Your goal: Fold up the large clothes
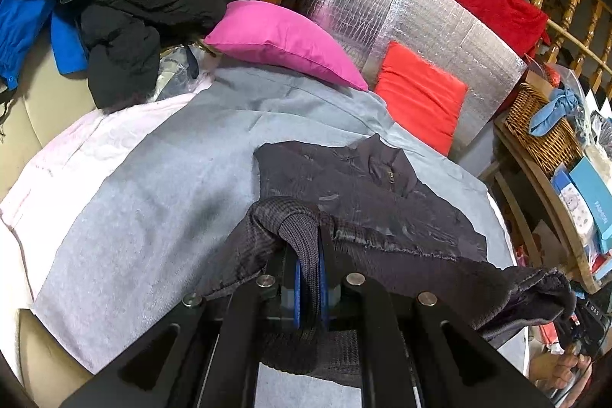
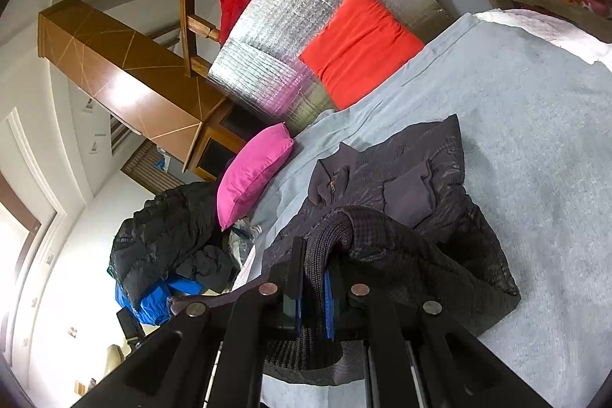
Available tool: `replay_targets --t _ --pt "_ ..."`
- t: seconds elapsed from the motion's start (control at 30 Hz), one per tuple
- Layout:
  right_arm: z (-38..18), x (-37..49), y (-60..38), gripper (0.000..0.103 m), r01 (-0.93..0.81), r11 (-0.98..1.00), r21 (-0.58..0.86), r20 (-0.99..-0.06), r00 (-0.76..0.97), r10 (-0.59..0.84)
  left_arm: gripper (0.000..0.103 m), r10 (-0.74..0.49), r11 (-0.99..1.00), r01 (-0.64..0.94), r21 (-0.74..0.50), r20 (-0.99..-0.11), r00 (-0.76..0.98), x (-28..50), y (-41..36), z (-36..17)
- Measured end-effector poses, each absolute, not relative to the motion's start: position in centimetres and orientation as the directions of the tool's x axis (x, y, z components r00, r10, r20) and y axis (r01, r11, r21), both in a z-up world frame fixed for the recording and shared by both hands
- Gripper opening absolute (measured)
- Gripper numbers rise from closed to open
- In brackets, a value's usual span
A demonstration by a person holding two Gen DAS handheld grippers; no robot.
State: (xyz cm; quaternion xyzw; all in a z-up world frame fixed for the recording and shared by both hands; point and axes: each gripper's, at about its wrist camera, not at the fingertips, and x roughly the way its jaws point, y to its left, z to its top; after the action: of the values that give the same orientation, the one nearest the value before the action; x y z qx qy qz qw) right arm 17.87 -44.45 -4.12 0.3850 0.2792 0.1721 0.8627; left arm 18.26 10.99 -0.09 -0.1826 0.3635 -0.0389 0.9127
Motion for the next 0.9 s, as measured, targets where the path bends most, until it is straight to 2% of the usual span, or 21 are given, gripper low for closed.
replay_targets --t 0.5,0.9 --pt "-3.7 21.8 -45.0 0.008 -0.063 0.654 0.754 -0.367 0.786 0.498 0.008 -0.182 0.939 -0.073 -0.337 -0.663 0.726 22.2 10.1 0.1" --pt "-2.5 25.0 -45.3 0.008 -0.052 0.650 0.758 -0.363 0.794 0.488 0.008 -0.211 0.928 -0.061 -0.367 -0.655 0.726 25.4 10.2 1.0"
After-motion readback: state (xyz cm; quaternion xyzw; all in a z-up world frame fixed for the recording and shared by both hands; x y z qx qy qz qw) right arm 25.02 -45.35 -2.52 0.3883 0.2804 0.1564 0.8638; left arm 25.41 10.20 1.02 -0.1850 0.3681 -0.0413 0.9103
